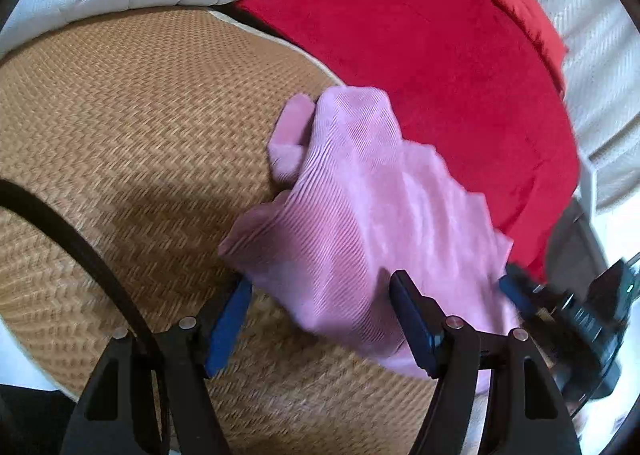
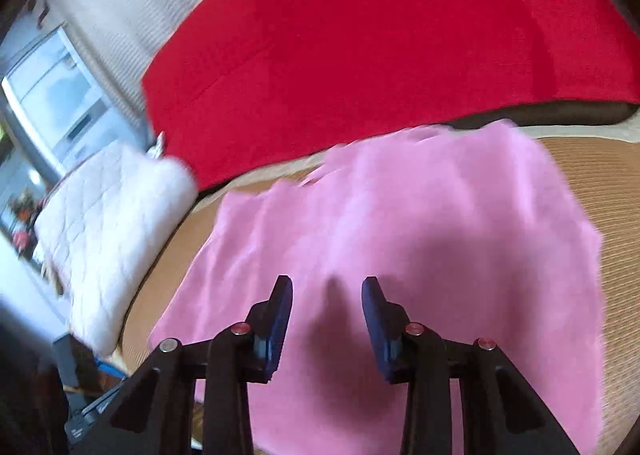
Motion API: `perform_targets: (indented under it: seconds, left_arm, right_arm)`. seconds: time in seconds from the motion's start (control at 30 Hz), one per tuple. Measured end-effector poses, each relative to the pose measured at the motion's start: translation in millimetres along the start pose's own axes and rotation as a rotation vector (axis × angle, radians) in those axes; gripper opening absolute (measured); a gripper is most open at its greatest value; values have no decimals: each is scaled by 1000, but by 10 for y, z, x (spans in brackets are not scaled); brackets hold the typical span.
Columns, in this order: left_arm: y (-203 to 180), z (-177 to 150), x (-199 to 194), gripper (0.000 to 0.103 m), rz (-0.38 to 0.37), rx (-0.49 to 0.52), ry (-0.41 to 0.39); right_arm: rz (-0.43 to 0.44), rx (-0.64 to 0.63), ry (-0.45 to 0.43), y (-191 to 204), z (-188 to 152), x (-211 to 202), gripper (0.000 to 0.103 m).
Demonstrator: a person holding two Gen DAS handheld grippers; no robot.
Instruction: Fold large clothes
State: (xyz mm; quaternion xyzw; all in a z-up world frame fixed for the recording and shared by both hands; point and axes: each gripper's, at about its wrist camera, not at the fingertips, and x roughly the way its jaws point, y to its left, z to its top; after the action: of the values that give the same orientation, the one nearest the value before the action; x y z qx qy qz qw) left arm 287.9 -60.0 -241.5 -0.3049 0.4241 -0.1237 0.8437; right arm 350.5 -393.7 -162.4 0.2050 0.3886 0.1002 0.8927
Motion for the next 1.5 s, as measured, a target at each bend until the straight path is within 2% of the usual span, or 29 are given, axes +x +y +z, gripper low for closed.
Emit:
perform_targets:
  seconds: [0.07,0.13,0.2,0.23,0.3,0.4,0.57,0.63,0.8,0.87,0.93,1.0,1.07,1.13,1.2,1.27,1.3,1.33,1.4,1.5]
  left_arm:
    - [-37,24,24,72,-32,-14,-7]
    - [-54,77,86,70,-25,-18,4]
    - [-59,102,176,56,-31,-23,5]
    - [-72,116,217,52,-30,-19,6]
    - [-97,145,260,37,-52,-10,0]
    - [-214,166,296,27,-47,44,-24]
    - [-377,234,263,23,-84,99,-68]
    - [-492,249,189,23,-101,143,-85]
    - [-1119,128,-9,20,-136,409,-145]
    - [-1385,36,-47,19,-160,494,-137]
    - [-1663,-77,-52,18,-181,578,-113]
    - [-1958,-177,-26,17,-200,666,-91]
    - [-2201,-337,38,17,-224,743,-50]
    - [-2395,-559,223,17,-222,821,-4]
    - [-2434,-733,487,17,-204,853,59]
    - [-2355,-814,695,17,-207,823,113]
    - [-2312,-830,744,17,-225,809,117]
    - [-2291,-837,753,17,-236,808,110]
    - [-2274,-840,746,17,-249,822,92]
    - [-2219,-826,648,17,-274,800,114]
  right_arm:
    - [3,-20,19,67,-50,96,34]
    - [0,-29,37,93,-91,157,33]
    - [-38,-31,74,32,-98,348,32]
    - [-52,-24,95,-22,-118,437,24]
    - [-27,9,95,-117,-142,456,18]
    - [4,38,106,-158,-131,511,17]
    - [43,66,100,-285,-183,396,14]
    - [63,98,106,-364,-205,396,8]
    - [98,130,112,-454,-219,364,7]
    - [115,140,115,-483,-224,355,7]
    - [170,182,133,-614,-227,302,6]
    - [265,277,164,-822,-209,208,5]
    - [344,345,130,-1053,-167,-6,13]
    - [340,361,72,-1269,-120,-226,12]
    - [323,451,36,-1598,-112,-389,15]
    - [355,582,14,-1916,-151,-473,31]
    - [357,635,-7,-2033,-170,-520,56]
    - [373,648,-24,-2067,-172,-552,73]
    - [435,611,-38,-2016,-124,-597,77]
    - [438,501,21,-1759,-26,-507,77]
